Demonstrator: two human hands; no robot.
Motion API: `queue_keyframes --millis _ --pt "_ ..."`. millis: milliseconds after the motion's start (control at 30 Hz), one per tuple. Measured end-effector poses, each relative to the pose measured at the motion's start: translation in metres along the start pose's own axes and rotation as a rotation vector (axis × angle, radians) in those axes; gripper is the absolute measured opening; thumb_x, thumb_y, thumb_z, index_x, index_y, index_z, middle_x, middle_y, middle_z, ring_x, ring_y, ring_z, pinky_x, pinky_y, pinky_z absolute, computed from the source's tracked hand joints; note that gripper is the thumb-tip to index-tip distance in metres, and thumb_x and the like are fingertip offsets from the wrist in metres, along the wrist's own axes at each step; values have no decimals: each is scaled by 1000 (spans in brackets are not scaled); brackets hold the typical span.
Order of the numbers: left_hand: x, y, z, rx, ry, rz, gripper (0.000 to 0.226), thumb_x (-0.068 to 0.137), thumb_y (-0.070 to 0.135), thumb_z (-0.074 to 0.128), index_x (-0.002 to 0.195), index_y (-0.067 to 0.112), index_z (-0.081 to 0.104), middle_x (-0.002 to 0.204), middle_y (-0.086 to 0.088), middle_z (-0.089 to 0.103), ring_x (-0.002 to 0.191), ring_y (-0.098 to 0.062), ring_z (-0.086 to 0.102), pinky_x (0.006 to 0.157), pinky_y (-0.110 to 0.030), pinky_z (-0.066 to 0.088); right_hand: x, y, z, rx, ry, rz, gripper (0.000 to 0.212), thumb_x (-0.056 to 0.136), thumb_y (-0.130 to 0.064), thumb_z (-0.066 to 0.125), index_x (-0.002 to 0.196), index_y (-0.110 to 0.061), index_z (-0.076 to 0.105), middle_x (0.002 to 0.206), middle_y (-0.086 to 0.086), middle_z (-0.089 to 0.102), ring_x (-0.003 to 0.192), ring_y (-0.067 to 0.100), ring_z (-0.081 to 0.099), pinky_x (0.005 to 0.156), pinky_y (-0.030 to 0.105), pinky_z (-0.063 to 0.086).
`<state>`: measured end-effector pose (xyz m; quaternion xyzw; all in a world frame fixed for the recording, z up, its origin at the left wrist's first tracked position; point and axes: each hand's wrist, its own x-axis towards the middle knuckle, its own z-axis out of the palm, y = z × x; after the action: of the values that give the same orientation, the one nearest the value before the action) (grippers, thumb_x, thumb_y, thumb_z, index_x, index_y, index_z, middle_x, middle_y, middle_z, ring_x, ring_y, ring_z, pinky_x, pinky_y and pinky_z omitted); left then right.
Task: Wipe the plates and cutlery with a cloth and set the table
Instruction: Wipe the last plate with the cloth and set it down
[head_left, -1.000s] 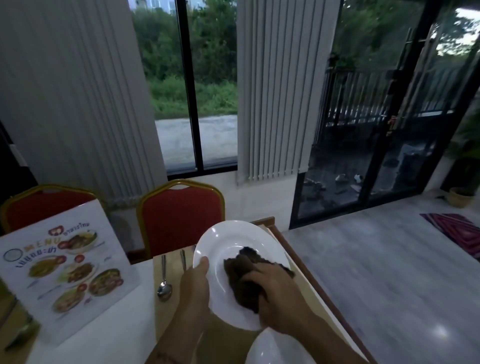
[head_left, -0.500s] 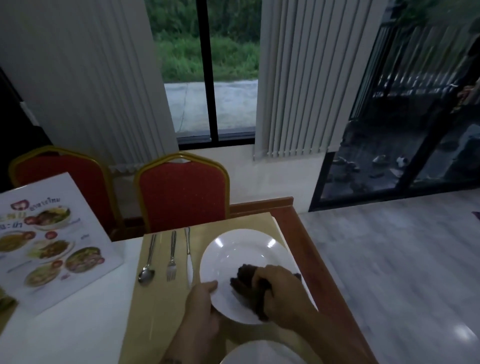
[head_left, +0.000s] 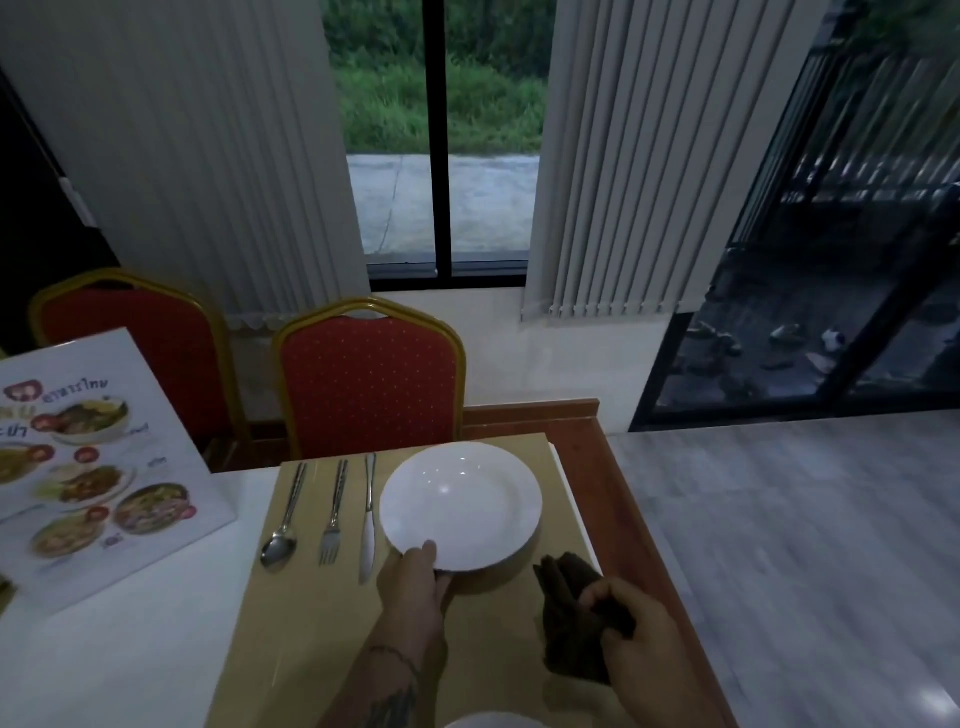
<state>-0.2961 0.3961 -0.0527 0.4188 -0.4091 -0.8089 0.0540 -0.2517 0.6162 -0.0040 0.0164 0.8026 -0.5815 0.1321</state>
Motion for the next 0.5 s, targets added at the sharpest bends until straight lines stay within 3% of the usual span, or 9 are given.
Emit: queue_keyframes --millis 133,233,300,400,500 --pt "14 4 12 -7 -2 -45 41 96 -6 42 136 -7 45 136 -26 54 82 -22 60 80 -34 52 -6 7 -2 90 50 69 39 76 30 43 74 1 68 93 13 73 79 19 69 52 13 52" --pt "27 3 15 30 35 -43 42 95 -8 38 136 -8 45 138 -27 52 73 -17 57 84 -37 49 -6 7 -2 152 84 154 33 78 28 48 81 3 69 98 13 70 88 26 67 51 14 53" --pt "31 1 11 85 18 -9 42 94 -9 40 136 -4 47 137 -26 54 76 -17 58 84 -36 52 -4 6 -1 141 88 171 38 81 24 51 83 -7 73 101 8 71 94 25 68 60 18 54" --pt "29 -5 -1 143 -43 68 42 89 -7 54 127 9 61 121 -14 66 97 -22 63 74 -29 59 -5 5 2 96 58 180 46 85 19 51 94 -21 74 109 3 71 97 17 67 67 18 51" --pt "20 -6 -9 179 -29 -3 25 86 -6 52 103 6 65 102 -14 66 89 -22 61 67 -29 52 -8 1 6 152 25 217 44 90 13 51 108 -23 69 118 1 65 103 18 65 64 17 53"
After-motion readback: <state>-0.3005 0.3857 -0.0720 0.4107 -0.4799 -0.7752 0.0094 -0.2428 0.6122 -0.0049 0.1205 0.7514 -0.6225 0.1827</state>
